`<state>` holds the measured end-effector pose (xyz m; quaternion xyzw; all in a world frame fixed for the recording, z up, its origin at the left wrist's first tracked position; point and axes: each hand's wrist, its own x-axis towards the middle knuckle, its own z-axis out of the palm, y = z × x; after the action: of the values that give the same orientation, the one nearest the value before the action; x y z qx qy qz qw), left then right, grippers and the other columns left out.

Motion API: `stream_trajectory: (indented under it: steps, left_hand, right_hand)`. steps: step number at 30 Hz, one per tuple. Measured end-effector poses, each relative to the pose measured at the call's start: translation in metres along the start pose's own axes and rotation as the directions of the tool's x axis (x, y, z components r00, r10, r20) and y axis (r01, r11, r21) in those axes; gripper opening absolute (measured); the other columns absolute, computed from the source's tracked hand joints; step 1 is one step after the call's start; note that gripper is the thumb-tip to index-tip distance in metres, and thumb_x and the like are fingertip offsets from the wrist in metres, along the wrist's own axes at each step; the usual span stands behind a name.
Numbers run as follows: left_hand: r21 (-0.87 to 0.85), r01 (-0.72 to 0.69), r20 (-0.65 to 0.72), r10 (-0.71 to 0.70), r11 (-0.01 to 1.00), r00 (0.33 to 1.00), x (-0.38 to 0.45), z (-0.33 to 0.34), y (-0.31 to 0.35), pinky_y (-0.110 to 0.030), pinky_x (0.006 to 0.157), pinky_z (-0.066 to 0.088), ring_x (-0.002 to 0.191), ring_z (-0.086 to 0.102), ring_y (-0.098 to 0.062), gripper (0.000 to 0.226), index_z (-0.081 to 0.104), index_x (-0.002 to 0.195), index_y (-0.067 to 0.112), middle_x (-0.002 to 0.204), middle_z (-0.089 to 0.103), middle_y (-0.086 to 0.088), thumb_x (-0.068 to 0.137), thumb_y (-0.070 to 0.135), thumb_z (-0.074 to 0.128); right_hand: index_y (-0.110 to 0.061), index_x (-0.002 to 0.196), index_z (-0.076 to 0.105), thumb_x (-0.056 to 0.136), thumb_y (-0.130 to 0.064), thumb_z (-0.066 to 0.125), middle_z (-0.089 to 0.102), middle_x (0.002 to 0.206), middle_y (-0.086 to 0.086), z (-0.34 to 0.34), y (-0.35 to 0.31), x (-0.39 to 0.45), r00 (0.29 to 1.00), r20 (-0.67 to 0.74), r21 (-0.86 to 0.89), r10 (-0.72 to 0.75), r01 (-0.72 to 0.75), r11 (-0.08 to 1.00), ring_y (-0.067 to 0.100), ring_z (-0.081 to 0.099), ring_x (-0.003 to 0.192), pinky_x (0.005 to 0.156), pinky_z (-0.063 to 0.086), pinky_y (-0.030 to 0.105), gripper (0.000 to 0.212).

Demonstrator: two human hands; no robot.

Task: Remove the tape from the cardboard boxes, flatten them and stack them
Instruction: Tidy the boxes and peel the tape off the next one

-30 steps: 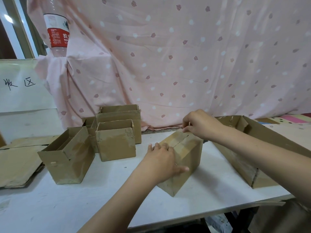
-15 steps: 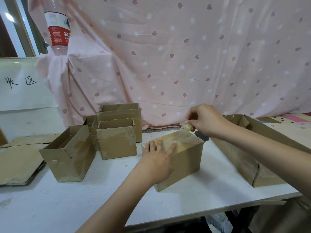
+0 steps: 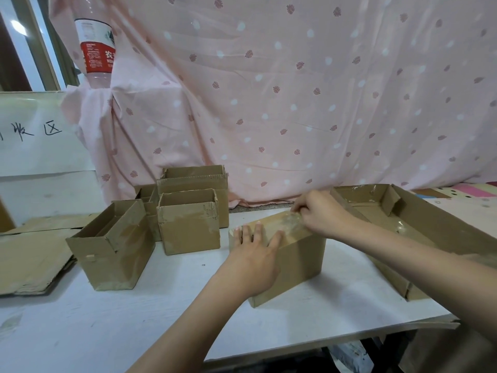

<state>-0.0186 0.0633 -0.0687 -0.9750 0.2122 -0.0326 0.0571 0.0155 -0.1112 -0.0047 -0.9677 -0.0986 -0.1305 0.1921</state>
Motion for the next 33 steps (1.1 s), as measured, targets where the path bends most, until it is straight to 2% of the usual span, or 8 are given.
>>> stream_trajectory:
  steps: [4, 7, 12, 17, 23, 27, 30, 33]
  left_hand:
    - [0.015, -0.012, -0.020, 0.013, 1.000, 1.000, -0.001, 0.004, -0.002, -0.060, 0.119, -0.001, 0.146, 0.002, -0.052, 0.070, -0.005, 0.157, 0.026, 0.161, -0.005, -0.027, 0.100, 0.032, 0.036]
    - [0.011, -0.005, -0.027, 0.006, 1.000, 1.000, 0.000, 0.002, -0.002, -0.060, 0.119, 0.000, 0.146, 0.003, -0.053, 0.070, -0.001, 0.157, 0.025, 0.161, -0.005, -0.027, 0.100, 0.034, 0.037]
    - [-0.014, 0.043, -0.050, -0.043, 0.999, 0.998, 0.003, 0.000, 0.004, -0.060, 0.119, 0.000, 0.147, 0.006, -0.051, 0.059, 0.017, 0.149, 0.021, 0.162, 0.001, -0.026, 0.100, 0.048, 0.037]
    - [-0.015, 0.049, -0.083, -0.050, 0.999, 0.995, 0.003, 0.004, 0.000, -0.060, 0.119, 0.003, 0.147, 0.010, -0.048, 0.054, 0.021, 0.144, 0.024, 0.162, 0.006, -0.023, 0.100, 0.051, 0.037]
    - [-0.019, 0.023, -0.083, -0.025, 1.000, 0.996, 0.002, 0.007, -0.013, -0.058, 0.120, 0.003, 0.148, 0.008, -0.044, 0.054, 0.019, 0.145, 0.027, 0.162, 0.007, -0.017, 0.100, 0.051, 0.037]
    - [-0.034, 0.011, -0.109, -0.015, 0.999, 0.994, 0.000, 0.009, -0.018, -0.057, 0.120, 0.003, 0.149, 0.009, -0.042, 0.050, 0.022, 0.142, 0.028, 0.163, 0.008, -0.015, 0.099, 0.050, 0.038]
    - [-0.031, 0.005, -0.097, -0.008, 1.000, 0.995, -0.005, 0.008, -0.023, -0.058, 0.120, 0.003, 0.150, 0.007, -0.041, 0.052, 0.022, 0.141, 0.029, 0.164, 0.004, -0.015, 0.098, 0.051, 0.041]
    - [-0.038, 0.012, -0.083, -0.015, 0.999, 0.996, -0.008, 0.006, -0.028, -0.059, 0.120, 0.003, 0.150, 0.007, -0.041, 0.051, 0.022, 0.137, 0.030, 0.165, 0.003, -0.013, 0.096, 0.053, 0.044]
  right_hand:
    - [-0.010, 0.076, 0.074, 0.092, -0.018, 0.052, 0.061, 0.055, -0.012, -0.004, 0.002, 0.002, 0.987, 0.077, 0.196, 0.138, -0.151, 0.969, 0.025, 0.066, 0.074, 0.058, 0.042, 0.024, 0.028]
    - [-0.021, 0.082, 0.072, 0.083, -0.040, 0.076, 0.069, 0.079, -0.008, -0.008, 0.000, 0.001, 0.987, 0.142, 0.050, 0.069, -0.076, 0.996, 0.015, 0.065, 0.083, 0.066, 0.045, 0.025, 0.020]
    - [-0.022, 0.079, 0.068, 0.077, -0.022, 0.084, 0.068, 0.081, -0.008, -0.012, 0.001, 0.002, 0.993, 0.108, -0.067, -0.056, 0.064, 0.996, 0.009, 0.059, 0.081, 0.064, 0.042, 0.013, 0.016]
    - [-0.030, 0.109, 0.070, 0.087, -0.021, 0.075, 0.054, 0.105, -0.003, -0.020, 0.014, 0.004, 0.981, 0.137, 0.024, -0.134, 0.132, 0.991, 0.006, 0.055, 0.083, 0.087, 0.047, 0.030, 0.024]
    - [-0.017, 0.077, 0.078, 0.085, -0.023, 0.079, 0.061, 0.102, 0.018, -0.029, 0.027, 0.005, 0.990, 0.132, 0.093, -0.048, 0.036, 0.995, 0.044, 0.065, 0.088, 0.061, 0.058, 0.053, 0.010]
    - [-0.029, 0.068, 0.078, 0.080, -0.027, 0.084, 0.053, 0.104, -0.003, -0.030, 0.029, 0.005, 0.993, 0.117, 0.204, -0.026, 0.002, 0.979, 0.038, 0.063, 0.095, 0.073, 0.058, 0.056, 0.013]
    - [-0.024, 0.073, 0.079, 0.080, -0.030, 0.084, 0.068, 0.093, 0.007, -0.030, 0.032, 0.005, 0.986, 0.168, 0.337, 0.003, -0.061, 0.940, 0.046, 0.061, 0.059, 0.057, 0.051, 0.050, 0.010]
    - [-0.010, 0.078, 0.080, 0.085, -0.019, 0.079, 0.071, 0.094, 0.021, -0.035, 0.031, -0.002, 0.967, 0.255, 0.484, -0.031, -0.100, 0.869, 0.024, 0.064, 0.064, 0.065, 0.035, 0.043, 0.012]
